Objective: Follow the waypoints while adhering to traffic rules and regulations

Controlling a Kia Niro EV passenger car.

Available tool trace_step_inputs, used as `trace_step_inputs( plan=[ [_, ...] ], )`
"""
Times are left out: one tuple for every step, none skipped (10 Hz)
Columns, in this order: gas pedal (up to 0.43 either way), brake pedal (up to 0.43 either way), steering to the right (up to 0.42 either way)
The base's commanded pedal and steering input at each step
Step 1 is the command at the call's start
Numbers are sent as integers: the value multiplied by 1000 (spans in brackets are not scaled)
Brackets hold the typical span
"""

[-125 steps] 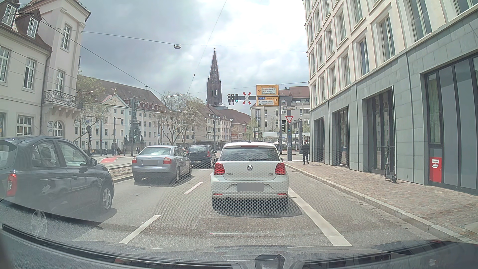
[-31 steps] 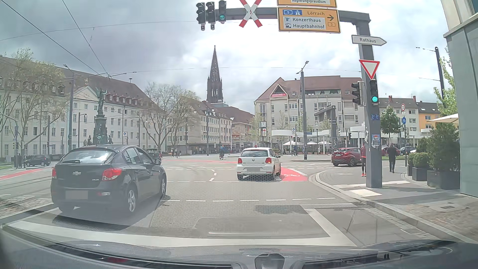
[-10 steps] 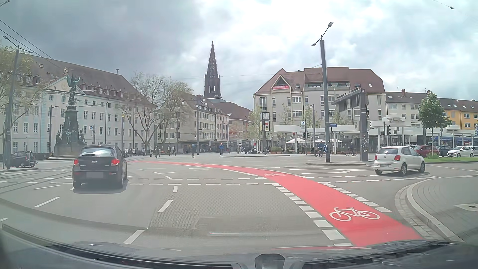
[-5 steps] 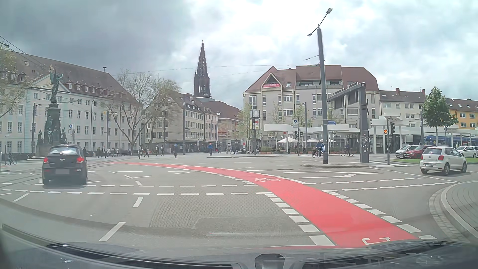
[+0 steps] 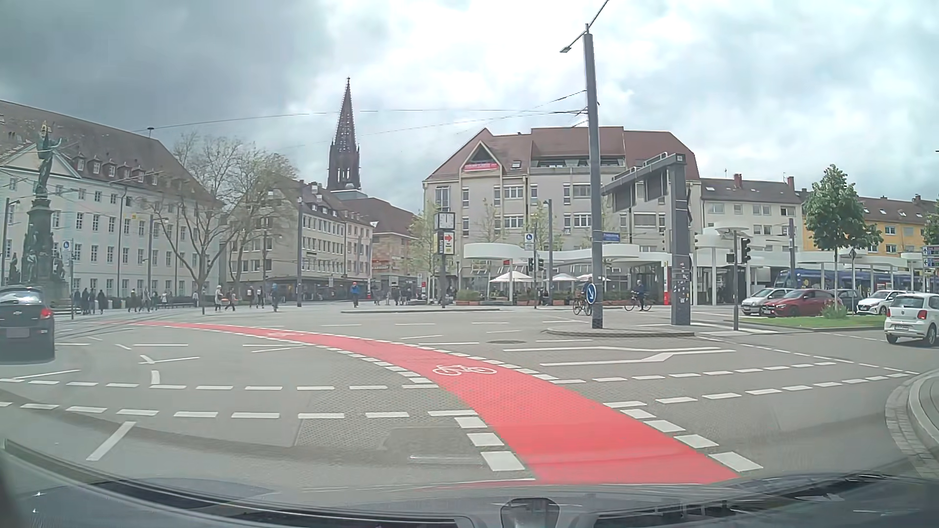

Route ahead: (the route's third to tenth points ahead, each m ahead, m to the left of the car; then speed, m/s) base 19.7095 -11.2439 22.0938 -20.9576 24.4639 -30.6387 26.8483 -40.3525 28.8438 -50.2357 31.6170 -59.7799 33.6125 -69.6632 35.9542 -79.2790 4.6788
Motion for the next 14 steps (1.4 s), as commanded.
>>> trace_step_inputs(
  plan=[
    [0, 122, 265],
    [0, 134, 283],
    [0, 140, 295],
    [0, 146, 307],
    [0, 146, 313],
    [0, 128, 315],
    [0, 61, 315],
    [0, 0, 315],
    [0, 0, 315],
    [0, 0, 315],
    [0, 0, 315],
    [39, 0, 315],
    [118, 0, 315],
    [157, 0, 315]
  ],
)
